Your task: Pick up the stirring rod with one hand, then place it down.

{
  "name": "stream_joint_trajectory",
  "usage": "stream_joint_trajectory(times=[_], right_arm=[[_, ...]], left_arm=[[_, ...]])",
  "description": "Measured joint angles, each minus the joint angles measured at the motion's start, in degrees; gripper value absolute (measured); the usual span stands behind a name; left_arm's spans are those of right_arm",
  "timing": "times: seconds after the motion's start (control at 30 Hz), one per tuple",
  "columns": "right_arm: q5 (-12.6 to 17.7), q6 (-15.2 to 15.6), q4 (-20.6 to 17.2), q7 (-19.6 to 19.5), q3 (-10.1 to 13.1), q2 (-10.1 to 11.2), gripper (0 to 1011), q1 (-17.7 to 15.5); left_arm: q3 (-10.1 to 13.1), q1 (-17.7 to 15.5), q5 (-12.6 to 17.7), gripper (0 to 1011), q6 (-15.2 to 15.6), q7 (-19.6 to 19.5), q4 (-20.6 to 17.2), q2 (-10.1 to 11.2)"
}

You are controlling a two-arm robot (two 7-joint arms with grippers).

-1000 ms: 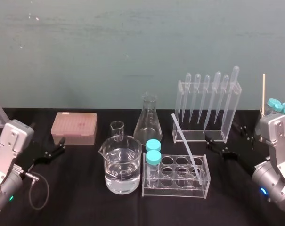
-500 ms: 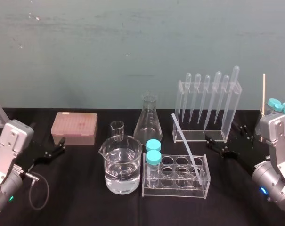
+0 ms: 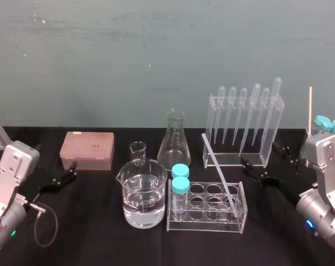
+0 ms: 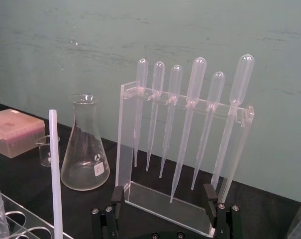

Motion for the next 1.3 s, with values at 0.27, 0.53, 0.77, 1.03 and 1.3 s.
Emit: stream_joint_trajectory(times=[0.27, 0.53, 0.77, 1.03, 1.3], right_arm=[[0.00, -0.08, 0.00, 0.00, 0.00, 0.00, 1002, 0.01], [0.00, -0.15, 0.00, 0.00, 0.00, 0.00, 1002, 0.02], [0.00, -0.18, 0.00, 0.00, 0.00, 0.00, 1002, 0.01], [0.00, -0.18, 0.00, 0.00, 0.00, 0.00, 1002, 0.01], [0.00, -0.18, 0.00, 0.00, 0.00, 0.00, 1002, 0.01]], left_arm=[[0.00, 0.00, 0.00, 1000, 0.00, 0.00, 0.00, 0.00], [0.00, 0.00, 0.00, 1000, 0.00, 0.00, 0.00, 0.00], [0.00, 0.00, 0.00, 1000, 0.00, 0.00, 0.00, 0.00], [0.00, 0.00, 0.00, 1000, 0.00, 0.00, 0.00, 0.00], [0.00, 0.00, 0.00, 1000, 0.00, 0.00, 0.00, 0.00]])
